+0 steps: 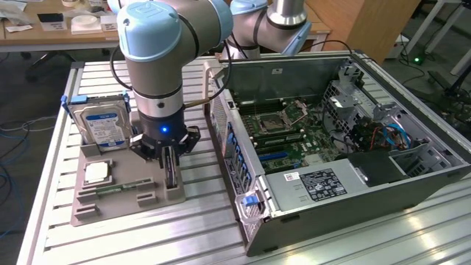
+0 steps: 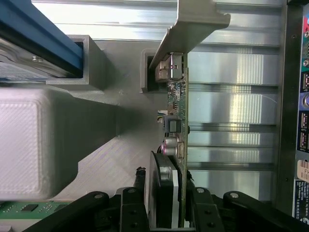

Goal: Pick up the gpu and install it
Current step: 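Pick up the gpu and move the gpu toward the slot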

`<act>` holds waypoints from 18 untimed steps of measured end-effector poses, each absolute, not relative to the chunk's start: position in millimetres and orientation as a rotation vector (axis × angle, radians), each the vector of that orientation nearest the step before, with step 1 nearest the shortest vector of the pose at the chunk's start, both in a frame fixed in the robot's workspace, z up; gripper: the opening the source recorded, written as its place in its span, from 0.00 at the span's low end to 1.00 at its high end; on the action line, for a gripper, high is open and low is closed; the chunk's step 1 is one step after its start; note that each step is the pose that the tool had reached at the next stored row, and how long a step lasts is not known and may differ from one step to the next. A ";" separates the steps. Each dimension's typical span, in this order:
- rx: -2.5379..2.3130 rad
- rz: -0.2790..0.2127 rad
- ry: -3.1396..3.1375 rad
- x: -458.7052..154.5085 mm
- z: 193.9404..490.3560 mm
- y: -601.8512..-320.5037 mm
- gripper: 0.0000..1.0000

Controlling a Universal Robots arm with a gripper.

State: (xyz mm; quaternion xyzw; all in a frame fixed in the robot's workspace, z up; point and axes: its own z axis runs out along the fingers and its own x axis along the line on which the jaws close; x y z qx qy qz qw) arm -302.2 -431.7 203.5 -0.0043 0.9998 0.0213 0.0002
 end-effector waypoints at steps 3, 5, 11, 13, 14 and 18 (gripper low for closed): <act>-0.013 0.067 3.140 -302.2 203.5 -431.7 0.40; -0.013 0.067 3.140 -302.2 203.5 -431.5 0.40; -0.013 0.067 3.140 -302.2 202.9 -426.7 0.40; -0.014 0.067 3.140 -302.2 202.2 -424.4 0.40; -0.013 0.067 3.140 -302.2 201.5 -423.7 0.40; -0.013 0.067 3.141 -302.7 198.4 -423.7 0.40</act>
